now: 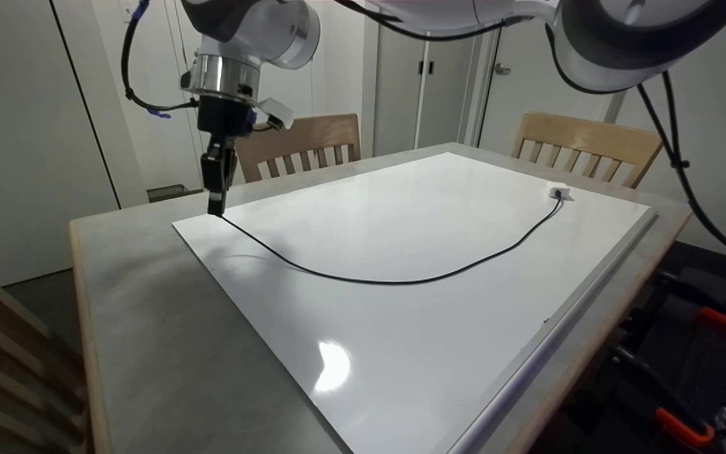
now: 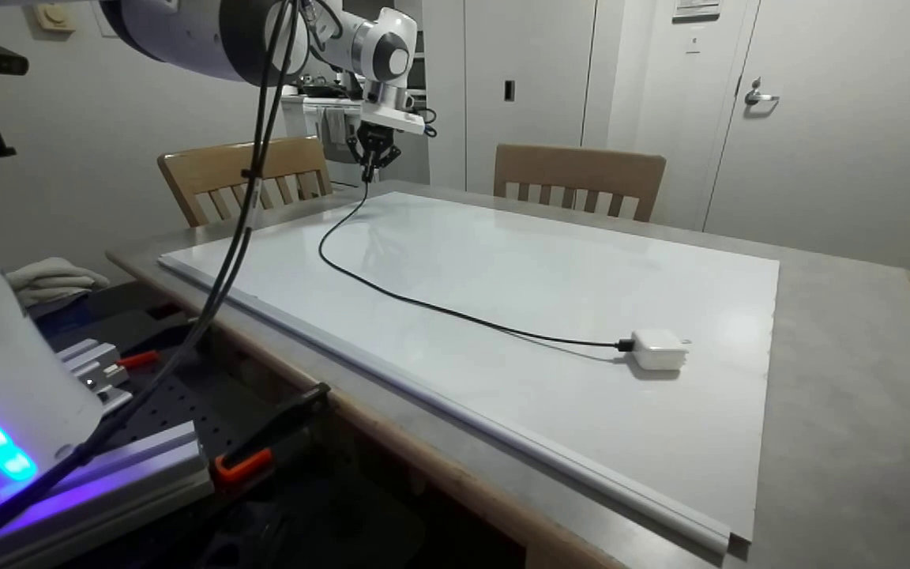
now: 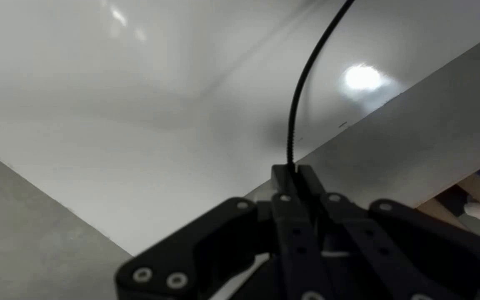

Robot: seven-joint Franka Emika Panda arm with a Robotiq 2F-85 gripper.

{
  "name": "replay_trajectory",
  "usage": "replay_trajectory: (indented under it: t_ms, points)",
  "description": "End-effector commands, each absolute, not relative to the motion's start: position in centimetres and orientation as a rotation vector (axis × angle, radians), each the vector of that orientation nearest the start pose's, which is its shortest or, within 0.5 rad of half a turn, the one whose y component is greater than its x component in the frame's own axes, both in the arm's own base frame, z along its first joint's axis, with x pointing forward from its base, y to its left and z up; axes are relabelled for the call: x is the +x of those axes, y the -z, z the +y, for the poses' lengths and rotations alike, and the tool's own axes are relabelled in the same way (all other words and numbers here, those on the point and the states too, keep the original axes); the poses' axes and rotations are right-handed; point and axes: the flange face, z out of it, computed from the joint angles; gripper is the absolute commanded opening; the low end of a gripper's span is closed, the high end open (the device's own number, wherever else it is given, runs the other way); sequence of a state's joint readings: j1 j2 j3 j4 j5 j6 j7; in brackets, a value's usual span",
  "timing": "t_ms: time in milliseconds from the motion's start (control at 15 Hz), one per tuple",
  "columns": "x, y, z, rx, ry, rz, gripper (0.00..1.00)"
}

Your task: Straighten the charger

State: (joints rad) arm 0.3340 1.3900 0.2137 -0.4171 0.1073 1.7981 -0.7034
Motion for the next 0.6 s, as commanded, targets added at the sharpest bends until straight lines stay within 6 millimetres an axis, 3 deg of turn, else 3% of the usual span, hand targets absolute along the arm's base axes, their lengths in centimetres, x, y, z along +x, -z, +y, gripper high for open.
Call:
replay_trajectory:
  t_ms: [0, 533]
  points:
    - [73.0, -20.3, 33.7, -2.335, 0.043, -1.555, 0.02]
    - [71.6, -20.0, 35.4, -2.103, 0.060, -1.800, 0.02]
